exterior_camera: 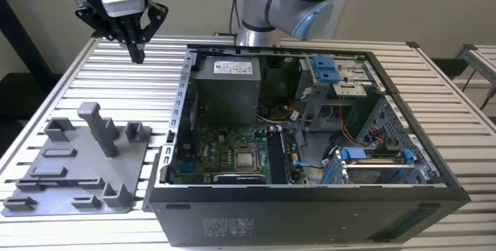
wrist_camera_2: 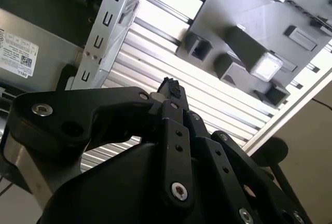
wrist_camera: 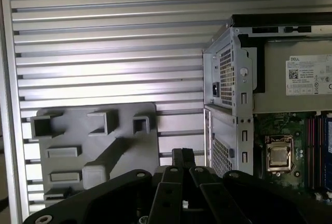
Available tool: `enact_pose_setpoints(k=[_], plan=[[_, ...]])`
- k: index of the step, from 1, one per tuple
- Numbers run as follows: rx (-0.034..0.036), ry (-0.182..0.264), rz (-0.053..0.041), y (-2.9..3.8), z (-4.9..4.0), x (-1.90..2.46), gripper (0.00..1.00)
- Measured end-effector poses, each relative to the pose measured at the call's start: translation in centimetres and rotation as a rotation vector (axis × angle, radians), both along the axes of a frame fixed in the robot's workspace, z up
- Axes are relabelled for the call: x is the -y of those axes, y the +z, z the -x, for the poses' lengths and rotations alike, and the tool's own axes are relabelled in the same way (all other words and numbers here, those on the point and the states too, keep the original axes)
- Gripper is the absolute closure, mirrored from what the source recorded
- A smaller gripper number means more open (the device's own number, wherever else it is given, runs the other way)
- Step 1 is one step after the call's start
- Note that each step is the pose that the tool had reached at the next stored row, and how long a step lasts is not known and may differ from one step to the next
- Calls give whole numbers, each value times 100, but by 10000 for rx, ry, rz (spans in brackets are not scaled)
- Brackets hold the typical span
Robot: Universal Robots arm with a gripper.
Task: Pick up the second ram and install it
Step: 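Reach for the second ram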
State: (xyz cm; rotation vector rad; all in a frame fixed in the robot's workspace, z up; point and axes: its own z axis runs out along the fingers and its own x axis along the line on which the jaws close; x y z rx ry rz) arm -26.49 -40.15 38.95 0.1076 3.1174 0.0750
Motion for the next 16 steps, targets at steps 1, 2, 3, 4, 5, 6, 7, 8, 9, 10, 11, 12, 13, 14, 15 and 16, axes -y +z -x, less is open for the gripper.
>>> enact_pose_setpoints(k=[1, 2, 3, 4, 5, 6, 7, 8, 9, 10, 11, 12, 13, 14, 15, 16], plan=[[0, 0, 0, 0, 26, 0, 89], [1, 0, 0, 0, 47, 0, 89], [0, 0, 1, 0, 67, 0, 89], [0, 0, 0, 0, 84, 0, 89], [0, 1, 0, 0, 100, 0, 89], [0, 1, 0, 0, 116, 0, 89], [0, 1, 0, 0, 131, 0, 89], [0, 0, 0, 0, 148, 0, 89], [0, 1, 0, 0, 164, 0, 89], [0, 1, 0, 0, 181, 0, 89], [0, 0, 0, 0, 198, 0, 89], [-1, 0, 0, 0, 215, 0, 89], [-1, 0, 0, 0, 232, 0, 89], [-1, 1, 1, 0, 248, 0, 89], [0, 1, 0, 0, 264, 0, 89], [-1, 0, 0, 0, 281, 0, 89]])
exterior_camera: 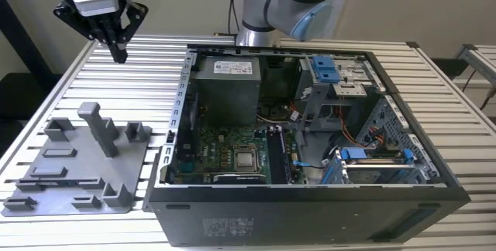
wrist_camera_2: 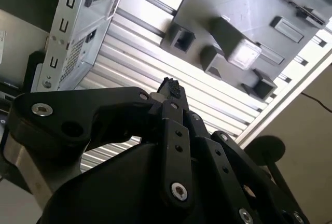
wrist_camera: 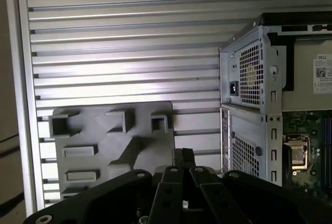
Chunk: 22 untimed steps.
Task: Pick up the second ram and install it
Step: 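Reach for the second ram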
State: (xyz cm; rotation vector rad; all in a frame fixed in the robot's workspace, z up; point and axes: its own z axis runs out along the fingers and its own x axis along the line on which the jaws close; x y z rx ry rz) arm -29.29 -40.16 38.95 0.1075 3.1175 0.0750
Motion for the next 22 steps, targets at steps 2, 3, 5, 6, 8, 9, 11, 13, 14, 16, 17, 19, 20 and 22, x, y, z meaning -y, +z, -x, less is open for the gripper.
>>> enact_pose_setpoints(k=[2, 3, 5, 6, 8, 9, 11, 13, 14, 16, 17, 19, 20, 22], plan=[[0, 0, 0, 0, 37, 0, 89], [0, 0, 0, 0, 54, 0, 89], [0, 1, 0, 0, 91, 0, 89], [0, 1, 0, 0, 110, 0, 89], [-1, 1, 0, 0, 146, 0, 89], [-1, 0, 1, 0, 164, 0, 89], [0, 0, 0, 0, 202, 0, 89], [0, 0, 0, 0, 242, 0, 89], [0, 0, 0, 0, 263, 0, 89], [0, 0, 0, 0, 300, 0, 89], [-1, 1, 1, 0, 317, 0, 89], [-2, 1, 1, 0, 353, 0, 89], [-1, 1, 0, 0, 373, 0, 89], [-1, 0, 0, -1, 417, 0, 89]])
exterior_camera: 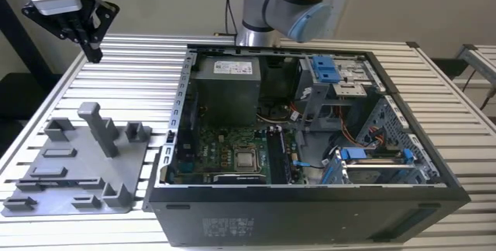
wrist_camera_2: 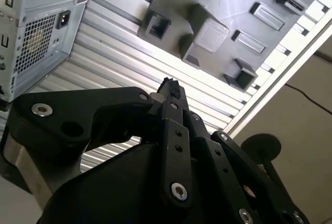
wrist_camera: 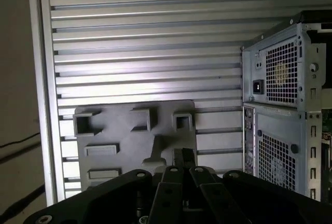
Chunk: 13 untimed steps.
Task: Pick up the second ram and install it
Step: 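Reach for the second ram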
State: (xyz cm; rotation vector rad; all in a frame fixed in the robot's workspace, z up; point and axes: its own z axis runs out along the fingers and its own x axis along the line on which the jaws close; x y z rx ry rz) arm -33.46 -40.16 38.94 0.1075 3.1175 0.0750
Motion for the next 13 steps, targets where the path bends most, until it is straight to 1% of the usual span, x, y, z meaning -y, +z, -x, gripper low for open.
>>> enact_pose_setpoints(k=[13], plan=[[-11, 4, 0, -8, 420, 0, 89]])
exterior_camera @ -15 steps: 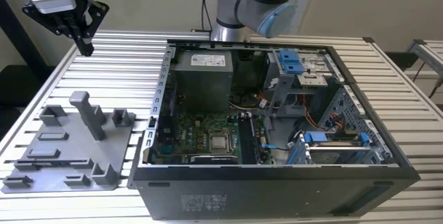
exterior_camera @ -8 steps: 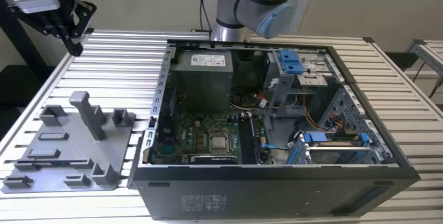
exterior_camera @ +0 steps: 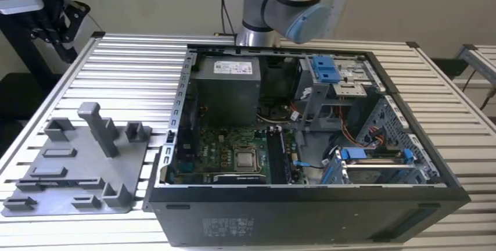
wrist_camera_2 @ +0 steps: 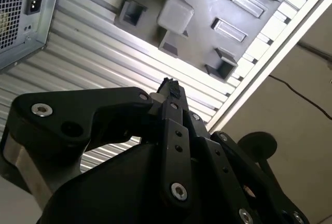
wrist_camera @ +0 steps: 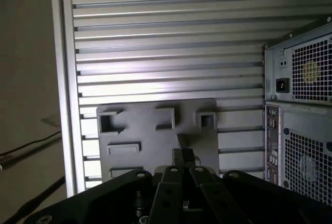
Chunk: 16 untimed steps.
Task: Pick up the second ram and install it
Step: 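Reach for the second ram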
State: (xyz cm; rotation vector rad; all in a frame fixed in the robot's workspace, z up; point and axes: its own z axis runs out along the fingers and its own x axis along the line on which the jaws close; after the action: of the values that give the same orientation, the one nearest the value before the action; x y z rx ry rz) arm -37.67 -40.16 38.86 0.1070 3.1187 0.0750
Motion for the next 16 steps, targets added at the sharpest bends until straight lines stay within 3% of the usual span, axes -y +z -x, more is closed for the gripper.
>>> enact_pose_setpoints(k=[8, 16], plan=[[-4, 33, 0, -8, 232, 0, 89], [-3, 557, 0, -23, 310, -1, 89]])
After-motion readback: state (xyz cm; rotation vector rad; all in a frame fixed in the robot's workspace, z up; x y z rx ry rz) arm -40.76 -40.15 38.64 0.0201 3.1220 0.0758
